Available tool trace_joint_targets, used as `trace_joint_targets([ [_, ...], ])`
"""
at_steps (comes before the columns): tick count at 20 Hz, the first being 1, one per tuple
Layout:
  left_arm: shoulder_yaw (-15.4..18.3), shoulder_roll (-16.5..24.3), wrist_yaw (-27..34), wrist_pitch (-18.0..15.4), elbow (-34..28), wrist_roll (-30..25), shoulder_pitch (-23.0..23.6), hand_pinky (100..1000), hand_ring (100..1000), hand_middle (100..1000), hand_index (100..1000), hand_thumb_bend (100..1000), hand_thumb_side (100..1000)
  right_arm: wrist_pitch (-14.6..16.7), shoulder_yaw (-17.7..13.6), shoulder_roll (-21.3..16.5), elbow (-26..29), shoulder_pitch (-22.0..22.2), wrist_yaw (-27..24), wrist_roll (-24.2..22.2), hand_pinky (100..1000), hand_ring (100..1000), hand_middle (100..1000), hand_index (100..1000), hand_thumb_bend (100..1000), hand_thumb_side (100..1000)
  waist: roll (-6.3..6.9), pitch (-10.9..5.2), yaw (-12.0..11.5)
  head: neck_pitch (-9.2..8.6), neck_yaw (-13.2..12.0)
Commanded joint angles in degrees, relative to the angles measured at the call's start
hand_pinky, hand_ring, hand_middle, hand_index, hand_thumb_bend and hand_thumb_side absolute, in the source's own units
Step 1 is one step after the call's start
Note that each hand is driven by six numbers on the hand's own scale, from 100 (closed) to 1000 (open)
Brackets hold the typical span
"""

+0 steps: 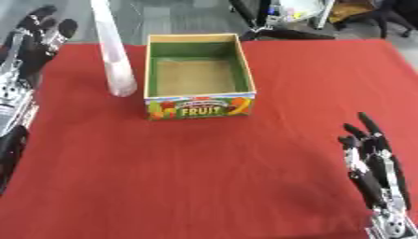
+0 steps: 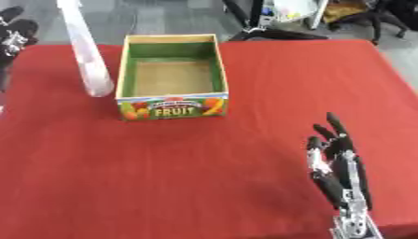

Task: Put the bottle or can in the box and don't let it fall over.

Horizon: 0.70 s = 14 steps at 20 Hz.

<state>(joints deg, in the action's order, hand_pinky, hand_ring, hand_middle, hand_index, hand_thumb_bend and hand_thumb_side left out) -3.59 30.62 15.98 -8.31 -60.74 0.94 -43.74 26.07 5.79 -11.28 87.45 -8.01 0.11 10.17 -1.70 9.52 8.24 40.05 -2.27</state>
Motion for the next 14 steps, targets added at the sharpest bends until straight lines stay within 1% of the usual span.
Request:
trace_joint_targets([
  [1,-0.6,1.4,-0.8,-1.9,4.7,-1.2,-3.2,849,1000,965,888,876,532,0.1,0.2,-0.3,1.1,-0.6,-0.5,-0.4,788,896,1000,960,100,470,-0.01,-0.5,0.3,-1.08,-0.2],
  [4,-0.8,0.7,-2.6,-3.2,9.9,0.2,-6.1,849,1000,965,887,895,531,0.1,0.5,-0.1,1.2,-0.7,-0.7,-0.7,788,895,1000,960,100,470,-0.14,-0.3,0.9,-1.59,-0.4],
  [7,-1.0,0.1,-5.6,-4.3,14.2,3.3,-8.6,849,1000,964,885,900,532,0.0,0.6,0.0,1.2,-0.8,-0.9,-0.9,788,895,1000,959,100,470,-0.2,-0.04,1.6,-2.03,-0.8],
  [10,-1.3,-0.9,-8.4,-4.8,17.2,5.6,-10.3,848,1000,964,886,910,537,0.0,0.8,0.1,1.3,-0.9,-1.0,-1.0,788,895,1000,959,100,470,-0.25,0.3,2.2,-2.34,-1.0],
  [14,-1.5,-1.9,-10.9,-5.1,19.7,5.7,-11.8,848,1000,963,887,916,541,0.0,1.0,0.3,1.4,-1.4,-1.2,-1.3,789,896,1000,959,100,470,-0.57,0.98,3.2,-2.84,-1.7],
])
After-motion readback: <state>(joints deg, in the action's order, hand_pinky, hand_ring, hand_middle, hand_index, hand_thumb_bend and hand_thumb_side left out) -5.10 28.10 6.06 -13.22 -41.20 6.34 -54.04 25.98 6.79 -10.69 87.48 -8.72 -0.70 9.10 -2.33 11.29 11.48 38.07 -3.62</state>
